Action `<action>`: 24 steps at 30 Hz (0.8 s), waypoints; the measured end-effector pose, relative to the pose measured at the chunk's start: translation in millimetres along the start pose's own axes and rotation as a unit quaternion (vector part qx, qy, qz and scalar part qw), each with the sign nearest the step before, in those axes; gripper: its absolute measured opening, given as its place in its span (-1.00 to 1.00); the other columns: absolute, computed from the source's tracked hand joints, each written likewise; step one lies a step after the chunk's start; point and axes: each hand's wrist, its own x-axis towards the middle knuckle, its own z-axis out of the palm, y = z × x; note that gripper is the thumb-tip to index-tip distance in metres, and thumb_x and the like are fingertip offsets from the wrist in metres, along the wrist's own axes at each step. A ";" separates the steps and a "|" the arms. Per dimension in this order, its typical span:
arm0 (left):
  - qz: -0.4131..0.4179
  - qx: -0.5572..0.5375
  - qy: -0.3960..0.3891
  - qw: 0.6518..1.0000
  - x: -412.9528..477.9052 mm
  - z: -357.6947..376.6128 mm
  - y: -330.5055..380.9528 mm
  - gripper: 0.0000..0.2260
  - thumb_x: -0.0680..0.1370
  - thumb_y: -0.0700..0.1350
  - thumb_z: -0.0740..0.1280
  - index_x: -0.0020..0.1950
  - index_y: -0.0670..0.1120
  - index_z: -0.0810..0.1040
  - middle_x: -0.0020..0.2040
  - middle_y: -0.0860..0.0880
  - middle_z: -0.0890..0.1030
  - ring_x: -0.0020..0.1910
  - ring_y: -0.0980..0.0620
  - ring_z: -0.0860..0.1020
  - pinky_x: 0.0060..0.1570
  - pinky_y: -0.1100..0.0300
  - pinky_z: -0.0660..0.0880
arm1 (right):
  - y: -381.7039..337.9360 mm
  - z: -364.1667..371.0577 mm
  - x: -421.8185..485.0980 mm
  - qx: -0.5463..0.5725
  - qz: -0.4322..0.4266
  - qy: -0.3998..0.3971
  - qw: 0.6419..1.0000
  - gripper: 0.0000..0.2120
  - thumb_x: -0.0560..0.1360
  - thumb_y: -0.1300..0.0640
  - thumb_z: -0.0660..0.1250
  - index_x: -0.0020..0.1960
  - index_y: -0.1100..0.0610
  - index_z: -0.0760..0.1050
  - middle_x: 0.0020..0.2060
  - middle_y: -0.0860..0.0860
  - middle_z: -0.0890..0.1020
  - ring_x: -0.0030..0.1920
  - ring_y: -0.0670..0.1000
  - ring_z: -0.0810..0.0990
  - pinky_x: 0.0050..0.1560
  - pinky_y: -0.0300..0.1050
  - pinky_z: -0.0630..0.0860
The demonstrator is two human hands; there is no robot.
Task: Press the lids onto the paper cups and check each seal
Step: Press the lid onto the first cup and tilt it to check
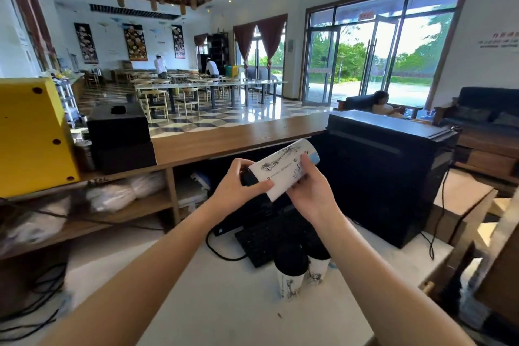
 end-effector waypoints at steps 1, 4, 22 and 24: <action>0.002 0.038 -0.010 0.999 6.7 -3.7 -3.0 -0.49 0.39 0.03 0.48 0.25 -0.05 0.38 0.14 0.07 0.48 0.11 0.08 0.47 0.01 0.26 0.41 | -1.8 0.4 5.6 -0.036 -0.001 0.007 0.999 -0.77 0.55 0.13 0.26 0.18 0.18 0.46 0.13 0.13 0.58 0.25 0.13 0.51 0.35 0.10 0.38; 0.029 0.121 -0.066 0.990 23.7 -11.3 -6.7 -0.41 0.40 0.03 0.48 0.36 -0.04 0.35 0.26 0.02 0.48 0.13 0.13 0.44 0.01 0.32 0.36 | -8.7 5.0 23.1 -0.163 -0.007 0.005 0.987 -0.82 0.53 0.16 0.30 0.12 0.15 0.49 0.05 0.09 0.61 0.09 0.07 0.58 0.21 0.02 0.50; -0.066 0.092 -0.084 0.990 81.1 35.7 -82.8 -0.37 0.36 -0.04 0.52 0.35 -0.10 0.33 0.15 -0.01 0.54 0.12 0.01 0.53 0.16 0.09 0.49 | 19.5 -27.7 89.1 -0.466 -0.018 0.039 0.884 -0.49 0.37 0.11 0.51 0.26 0.16 0.44 0.08 0.07 0.64 0.06 0.02 0.64 0.11 -0.01 0.60; -0.071 0.097 -0.081 0.989 81.4 43.3 -98.1 -0.38 0.35 -0.02 0.52 0.32 -0.08 0.35 0.16 -0.01 0.55 0.13 0.01 0.52 0.16 0.08 0.48 | 25.8 -40.1 90.2 -0.473 -0.011 0.035 0.880 -0.51 0.39 0.11 0.49 0.26 0.16 0.44 0.08 0.06 0.63 0.06 0.01 0.64 0.07 -0.07 0.60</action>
